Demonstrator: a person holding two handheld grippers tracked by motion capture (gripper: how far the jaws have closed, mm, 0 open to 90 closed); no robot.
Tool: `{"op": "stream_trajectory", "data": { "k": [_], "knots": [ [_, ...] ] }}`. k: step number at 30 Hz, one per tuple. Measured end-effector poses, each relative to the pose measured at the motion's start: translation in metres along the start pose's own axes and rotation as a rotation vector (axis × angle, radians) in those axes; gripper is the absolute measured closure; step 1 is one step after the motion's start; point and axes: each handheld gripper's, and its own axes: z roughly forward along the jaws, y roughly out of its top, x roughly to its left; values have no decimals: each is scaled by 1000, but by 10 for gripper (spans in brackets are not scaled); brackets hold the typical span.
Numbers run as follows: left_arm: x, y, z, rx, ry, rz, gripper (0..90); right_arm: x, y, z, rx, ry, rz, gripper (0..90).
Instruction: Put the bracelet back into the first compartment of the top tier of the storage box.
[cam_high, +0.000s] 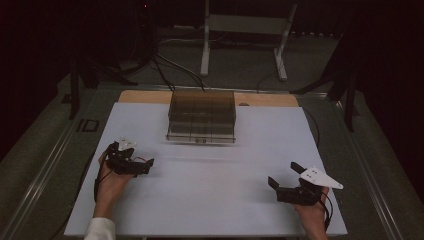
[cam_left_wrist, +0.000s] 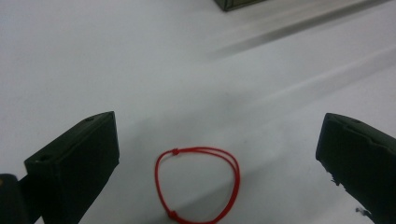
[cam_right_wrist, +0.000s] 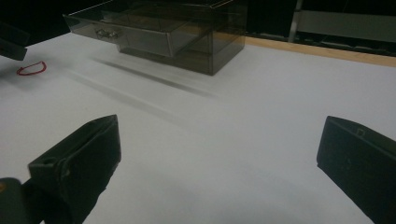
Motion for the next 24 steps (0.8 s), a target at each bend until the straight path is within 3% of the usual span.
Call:
{"op": "stream_trajectory", "data": {
  "k": [4,14,24],
  "knots": [
    [1,-3,-1,-6,2,-4,10,-1,0,0,-2,-1,1,0],
    [-1,-11,3,31,9,16,11,-1,0,-1,-4,-2,4,0],
    [5,-18,0,33,-13,-24,19,-1,0,-1,-4,-2,5,0]
  ]
}}
